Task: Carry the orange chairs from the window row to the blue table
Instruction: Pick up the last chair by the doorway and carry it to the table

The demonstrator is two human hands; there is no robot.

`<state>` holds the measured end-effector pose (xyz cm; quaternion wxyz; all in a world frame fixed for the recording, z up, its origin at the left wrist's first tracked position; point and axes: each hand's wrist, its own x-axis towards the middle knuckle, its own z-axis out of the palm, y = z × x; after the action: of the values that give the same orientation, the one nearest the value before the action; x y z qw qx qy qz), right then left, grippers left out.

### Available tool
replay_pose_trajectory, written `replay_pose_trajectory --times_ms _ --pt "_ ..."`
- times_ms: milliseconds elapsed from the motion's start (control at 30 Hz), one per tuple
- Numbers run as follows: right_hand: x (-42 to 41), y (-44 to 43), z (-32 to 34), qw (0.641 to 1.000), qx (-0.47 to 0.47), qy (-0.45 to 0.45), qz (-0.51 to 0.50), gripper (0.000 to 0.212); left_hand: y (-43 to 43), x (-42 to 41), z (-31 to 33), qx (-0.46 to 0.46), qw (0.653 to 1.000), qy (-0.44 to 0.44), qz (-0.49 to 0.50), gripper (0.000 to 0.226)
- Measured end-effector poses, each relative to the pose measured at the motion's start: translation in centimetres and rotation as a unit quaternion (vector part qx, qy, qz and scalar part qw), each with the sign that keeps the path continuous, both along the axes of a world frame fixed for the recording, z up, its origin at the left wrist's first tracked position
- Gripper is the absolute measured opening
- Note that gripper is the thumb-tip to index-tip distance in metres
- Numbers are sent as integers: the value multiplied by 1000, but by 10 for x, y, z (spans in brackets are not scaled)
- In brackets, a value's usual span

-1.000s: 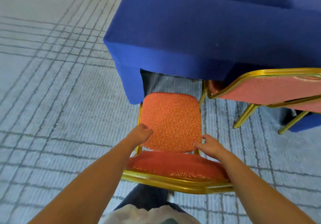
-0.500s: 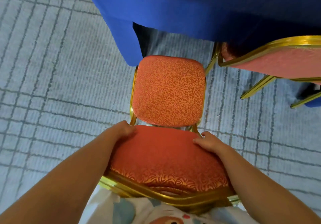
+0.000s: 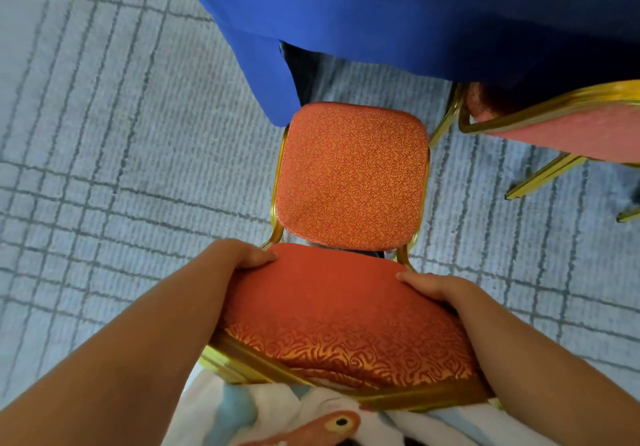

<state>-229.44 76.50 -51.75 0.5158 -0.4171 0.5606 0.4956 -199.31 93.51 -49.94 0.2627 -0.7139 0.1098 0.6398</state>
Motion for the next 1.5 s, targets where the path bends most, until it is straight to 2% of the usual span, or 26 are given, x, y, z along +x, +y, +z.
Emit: replay_pose_trajectory --times_ms 100,267,567,700,1200,1300,1500 --pt "7 -9 18 1000 23 4 3 68 -11 7 8 33 999 28 11 86" --pt "12 -20 33 999 32 9 24 70 -24 12 20 32 998 31 -33 85" --pt "40 -27 47 1000 -7 -16 -18 70 -55 53 40 2 999 17 -30 81" --pt "57 -44 54 998 -30 -39 -28 68 -80 75 47 -20 999 -1 -32 87" --pt "131 -224 37 995 -73 -53 -43 72 -249 147 42 -69 997 -21 -2 81" --pt "146 -255 36 994 -80 -55 -52 69 -283 164 38 -71 997 -37 -8 87" --pt "167 -306 29 994 -85 -59 -46 60 -334 180 22 -84 994 -46 -45 84"
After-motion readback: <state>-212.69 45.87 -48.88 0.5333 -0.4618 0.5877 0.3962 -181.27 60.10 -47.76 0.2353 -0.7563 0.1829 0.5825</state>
